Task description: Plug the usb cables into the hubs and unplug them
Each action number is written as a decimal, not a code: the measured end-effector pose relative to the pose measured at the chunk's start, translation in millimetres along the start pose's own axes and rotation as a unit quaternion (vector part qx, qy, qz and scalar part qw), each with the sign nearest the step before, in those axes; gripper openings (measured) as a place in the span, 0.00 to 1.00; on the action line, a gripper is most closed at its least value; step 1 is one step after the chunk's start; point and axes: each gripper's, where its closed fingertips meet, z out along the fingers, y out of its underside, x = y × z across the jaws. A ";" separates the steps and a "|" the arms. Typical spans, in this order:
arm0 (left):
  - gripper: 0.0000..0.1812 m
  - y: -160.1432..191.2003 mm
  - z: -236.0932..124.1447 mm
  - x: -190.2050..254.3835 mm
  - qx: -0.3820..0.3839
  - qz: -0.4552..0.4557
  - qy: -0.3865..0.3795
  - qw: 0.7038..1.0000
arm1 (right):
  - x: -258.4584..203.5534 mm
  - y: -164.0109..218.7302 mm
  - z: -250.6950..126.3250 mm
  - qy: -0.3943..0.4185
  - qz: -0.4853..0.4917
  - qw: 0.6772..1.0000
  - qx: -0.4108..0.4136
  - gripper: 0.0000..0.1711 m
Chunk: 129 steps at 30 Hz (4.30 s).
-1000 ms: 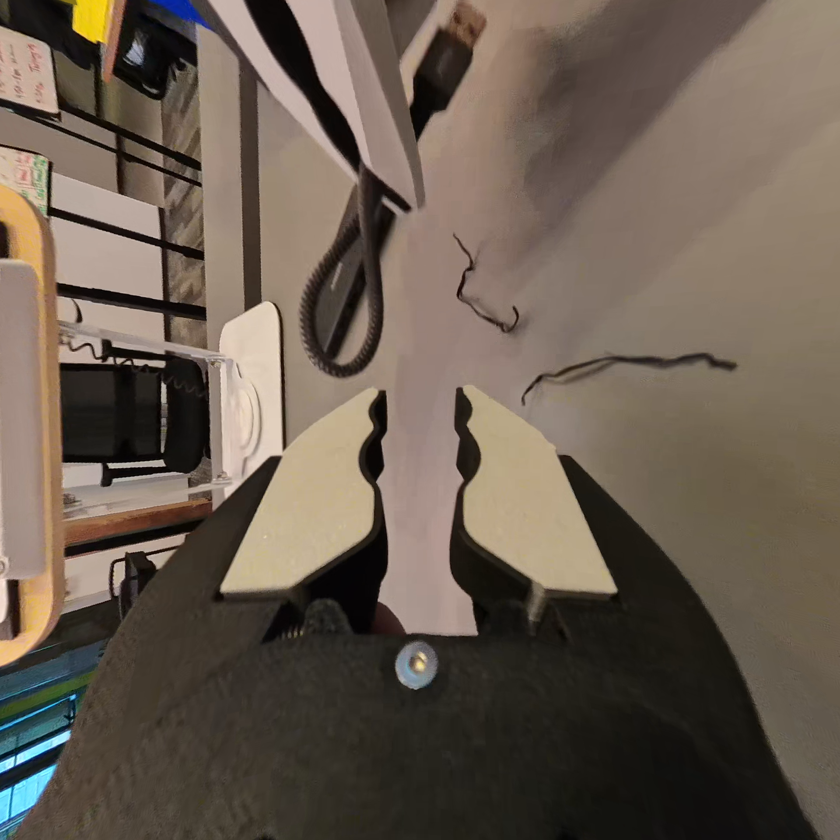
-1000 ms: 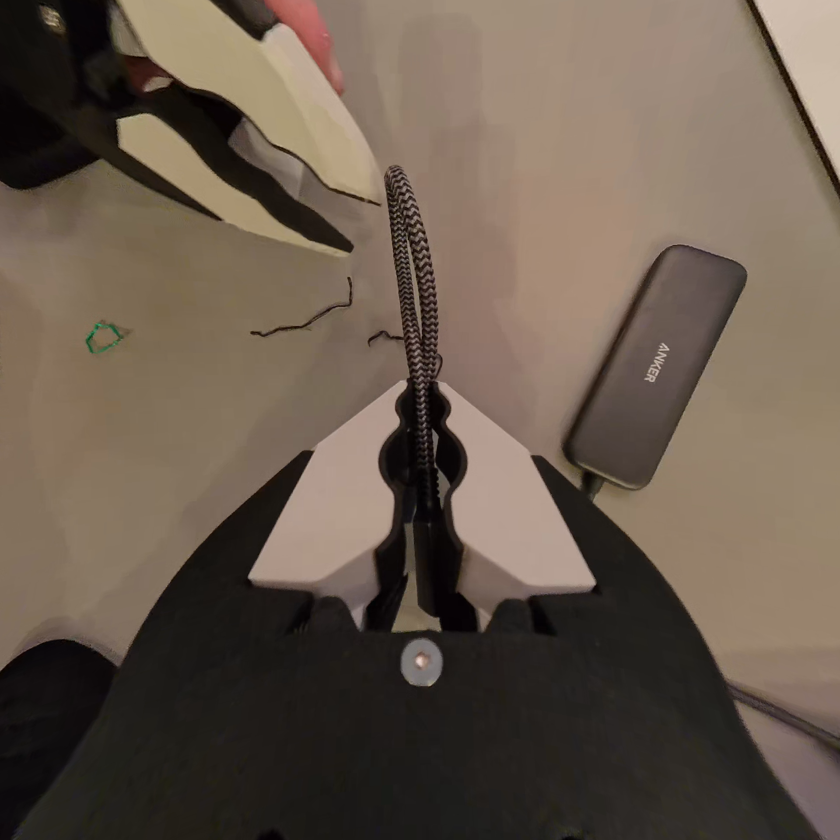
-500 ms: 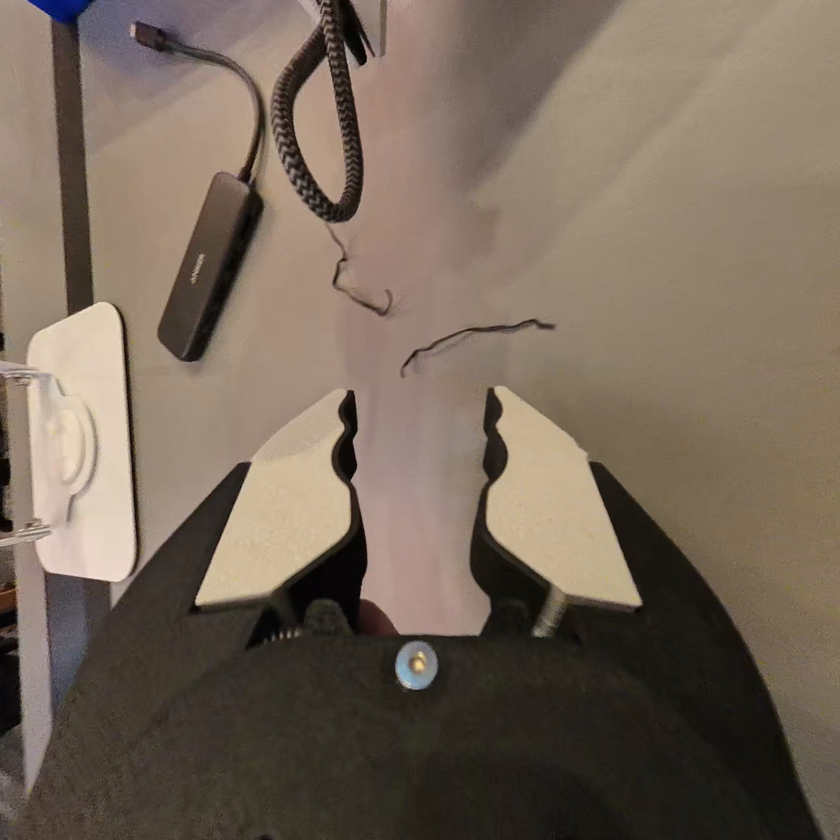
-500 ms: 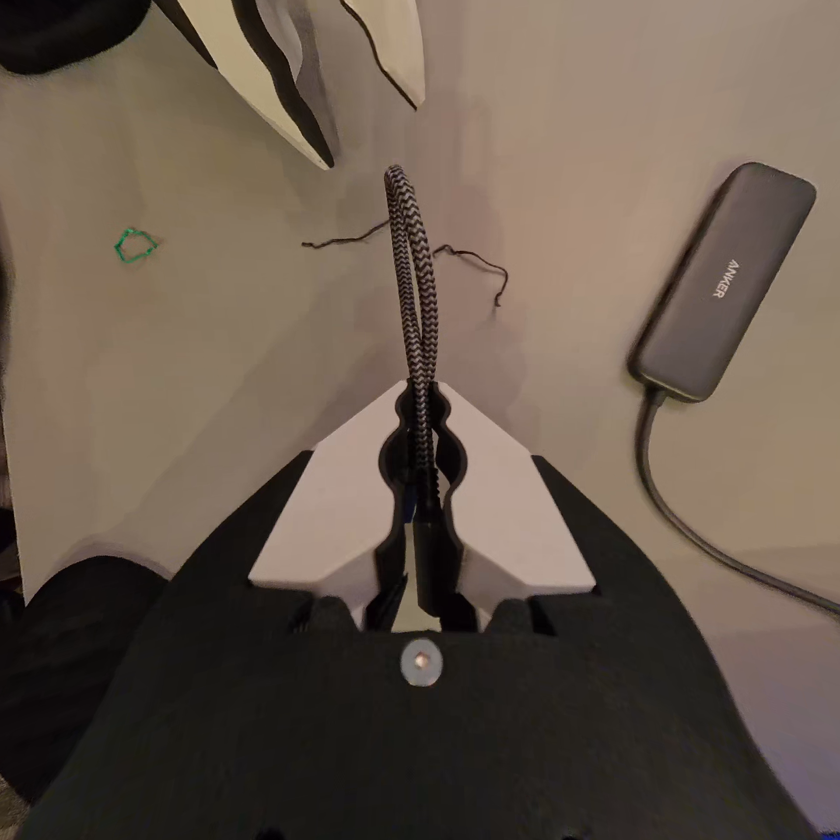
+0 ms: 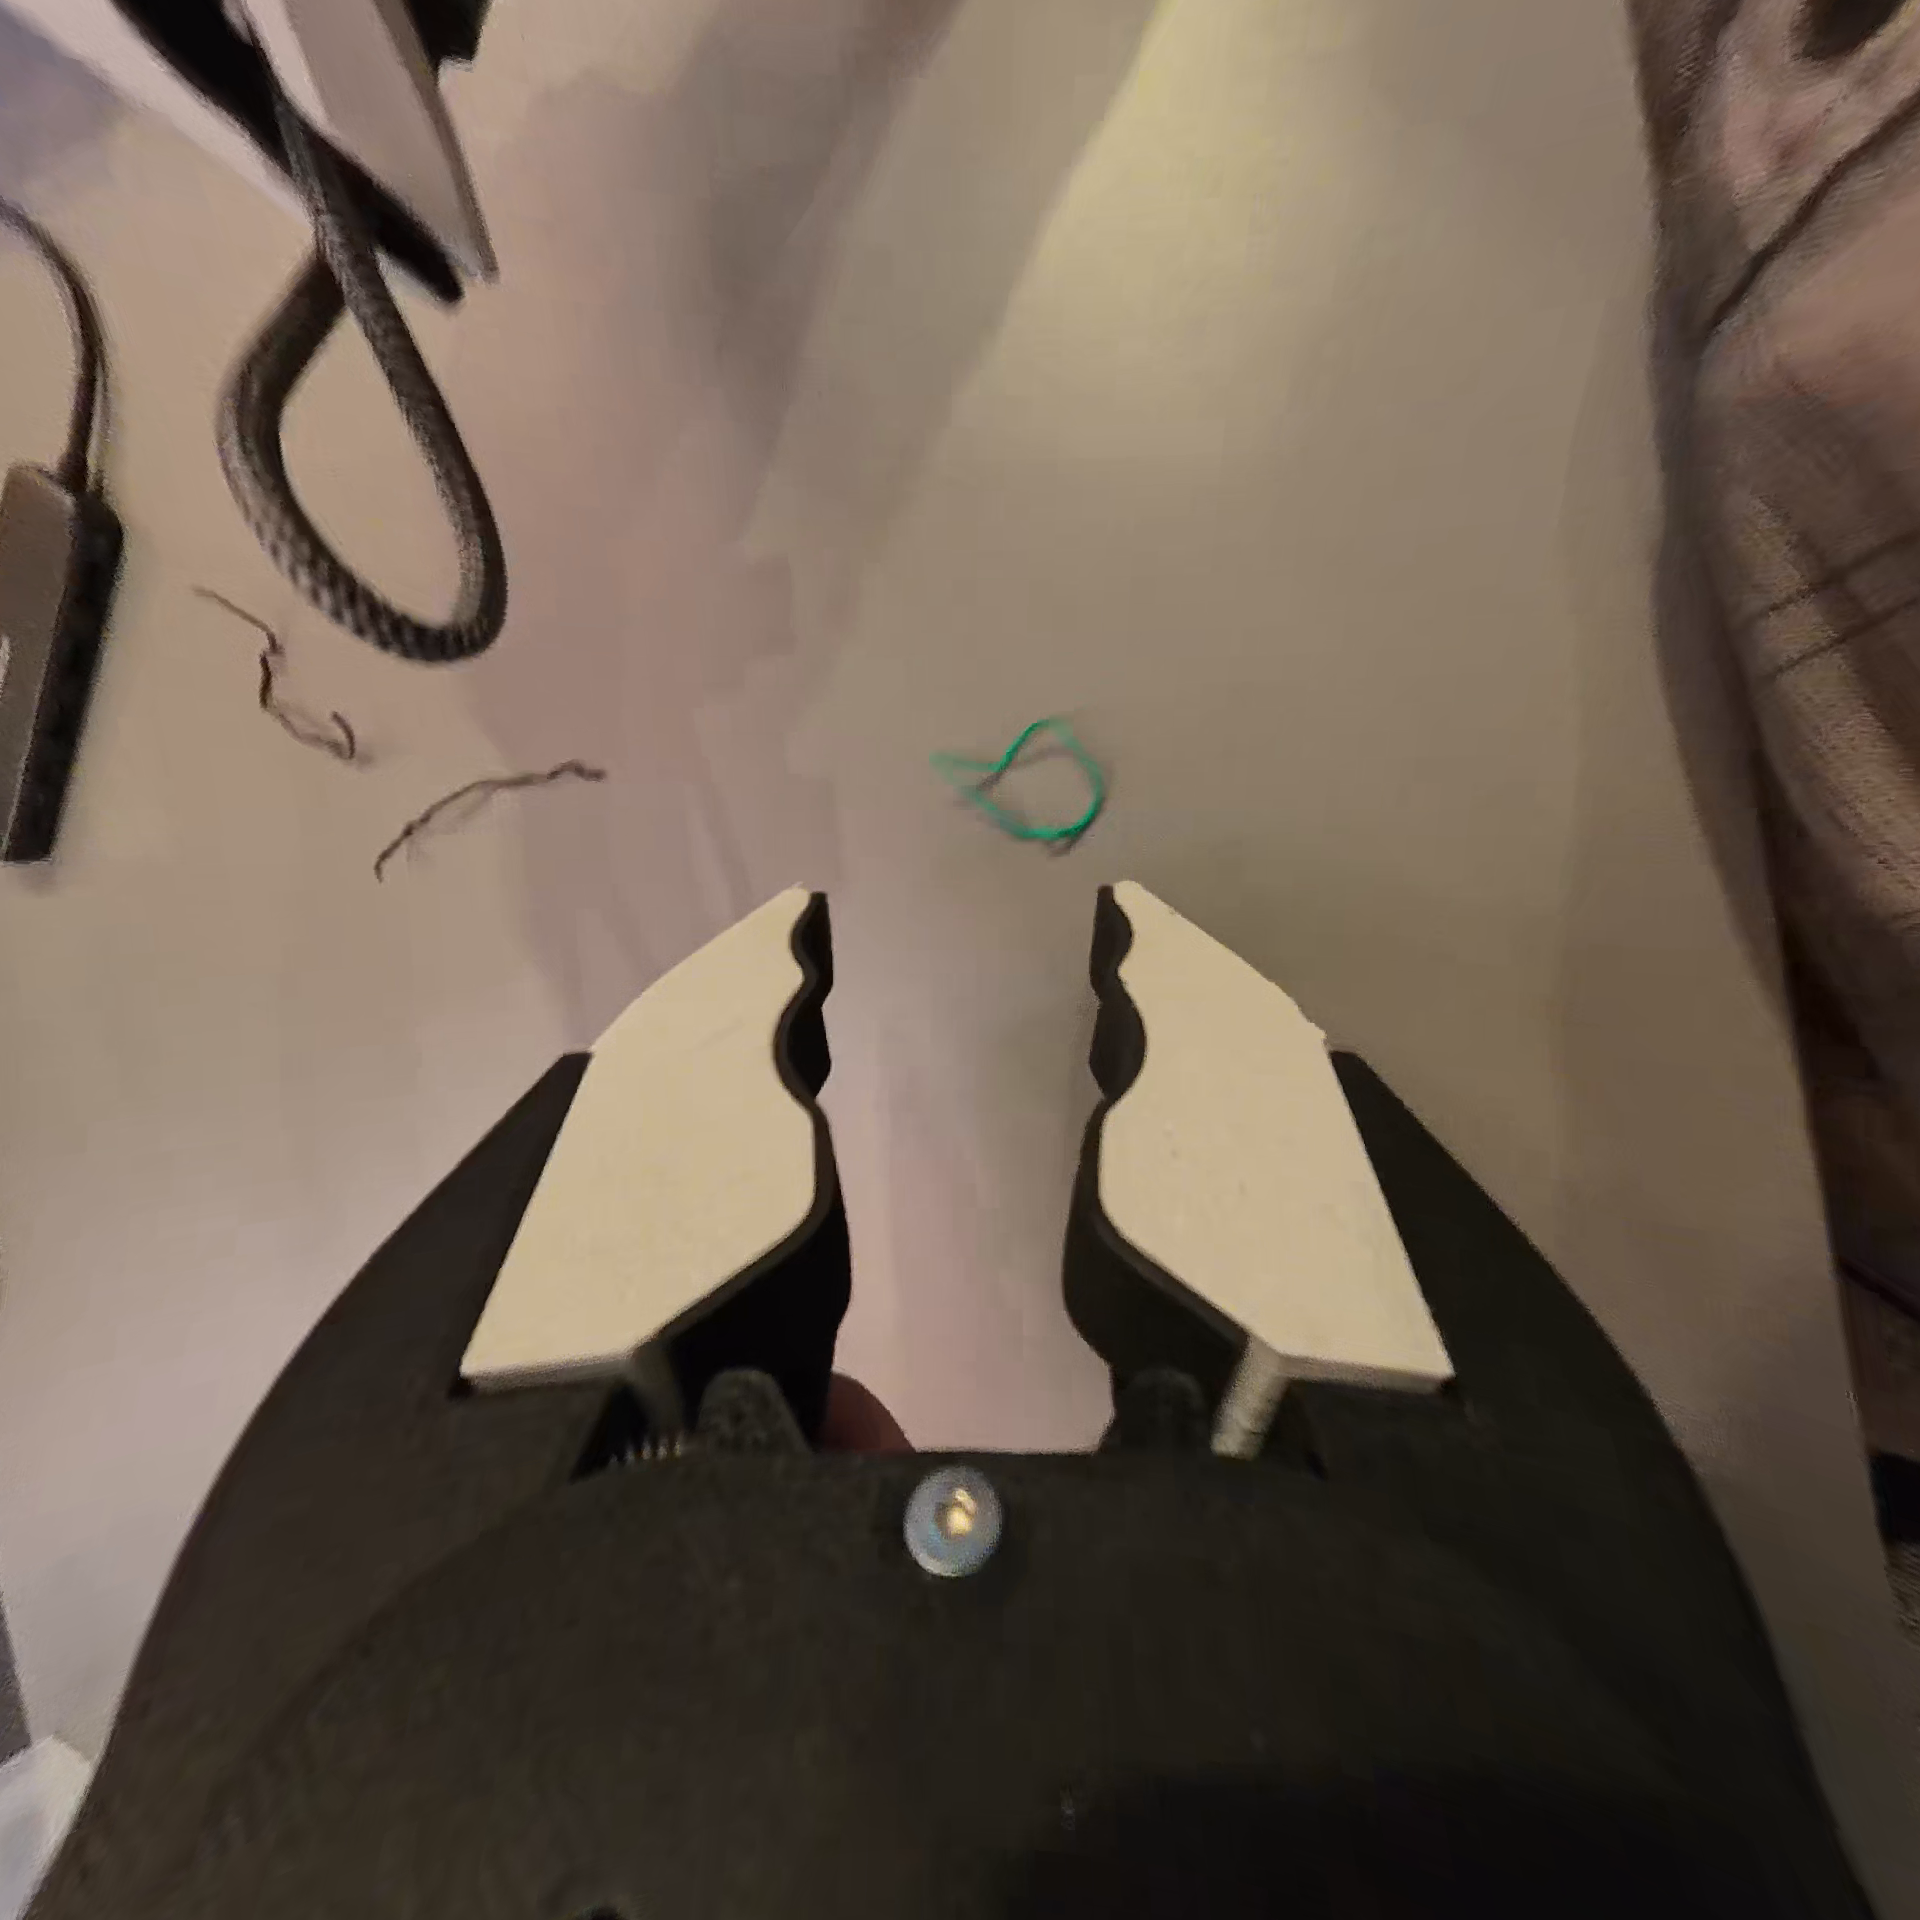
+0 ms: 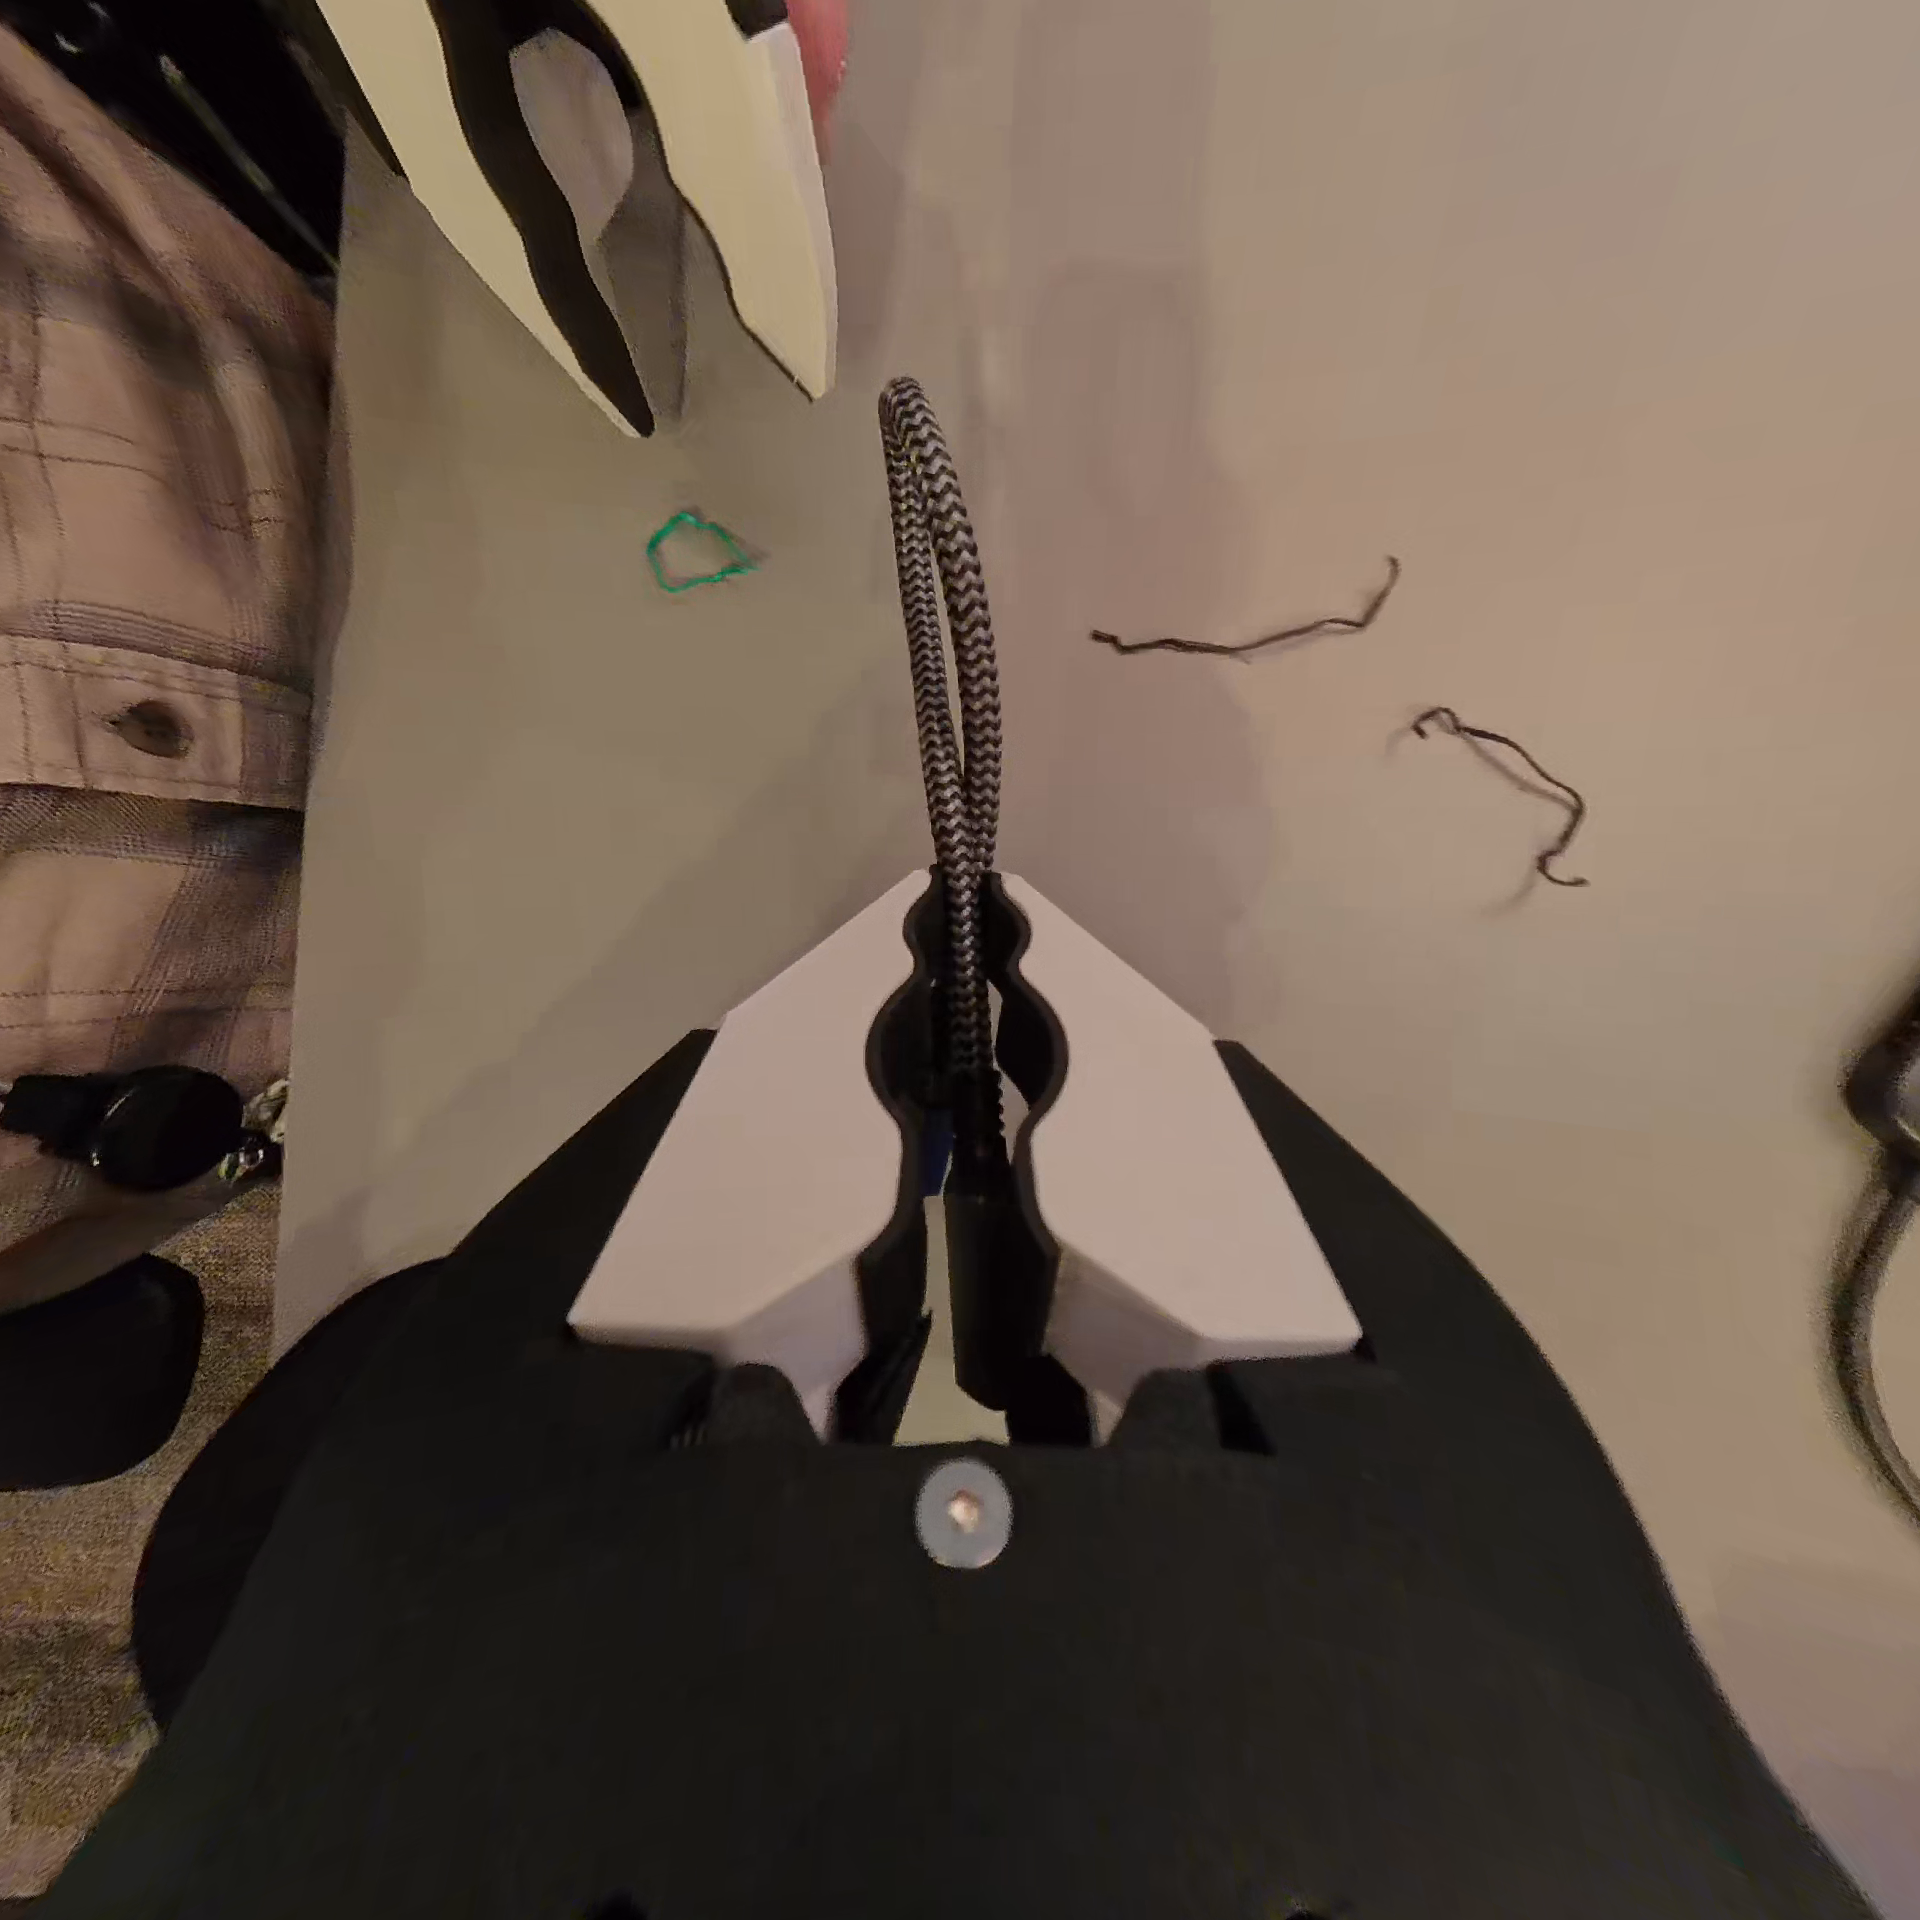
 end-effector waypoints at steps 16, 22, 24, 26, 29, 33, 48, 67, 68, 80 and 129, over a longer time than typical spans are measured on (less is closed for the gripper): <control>0.08 -3.5 15.7 12.5 -0.042 0.264 0.060 0.962 | -25.6 -6.0 -3.0 0.030 0.008 0.999 -0.005 0.01; 0.00 -8.9 22.6 14.4 -0.047 0.325 0.116 0.937 | -24.8 -3.7 -9.1 0.039 0.018 0.999 0.000 0.01; 0.00 -12.9 24.1 16.0 -0.037 0.333 0.124 0.934 | -23.6 -1.9 -10.9 0.041 0.021 0.999 0.002 0.02; 0.00 -14.8 25.7 15.0 -0.036 0.331 0.126 0.935 | -22.3 0.2 -12.4 0.041 0.023 0.999 0.003 0.01; 0.00 -16.5 28.6 9.8 -0.028 0.308 0.118 0.944 | -18.2 2.7 -14.2 0.042 0.027 0.999 0.007 0.01; 0.00 -28.4 21.9 -5.9 0.029 0.216 0.099 0.971 | -11.4 6.2 -14.2 0.042 0.038 0.998 0.015 0.01; 0.11 -27.3 17.4 -14.7 0.057 0.122 0.081 0.988 | -0.3 21.7 -7.6 0.047 0.061 0.997 0.007 0.02; 0.00 -21.0 39.4 -9.0 0.048 0.062 0.174 0.982 | -5.3 25.3 -9.3 0.047 0.062 0.997 0.025 0.02; 0.00 -20.9 39.3 -11.6 0.055 0.054 0.171 0.982 | -5.1 25.4 -9.9 0.048 0.063 0.997 0.026 0.02; 0.00 -99.6 -37.0 -99.2 0.331 -0.074 0.062 0.939 | 11.9 25.6 -9.7 0.068 0.080 0.994 0.016 0.01; 0.00 -122.2 -31.1 -177.1 0.441 -0.175 -0.081 0.876 | 55.2 -16.7 -67.1 0.162 0.163 0.960 0.160 0.02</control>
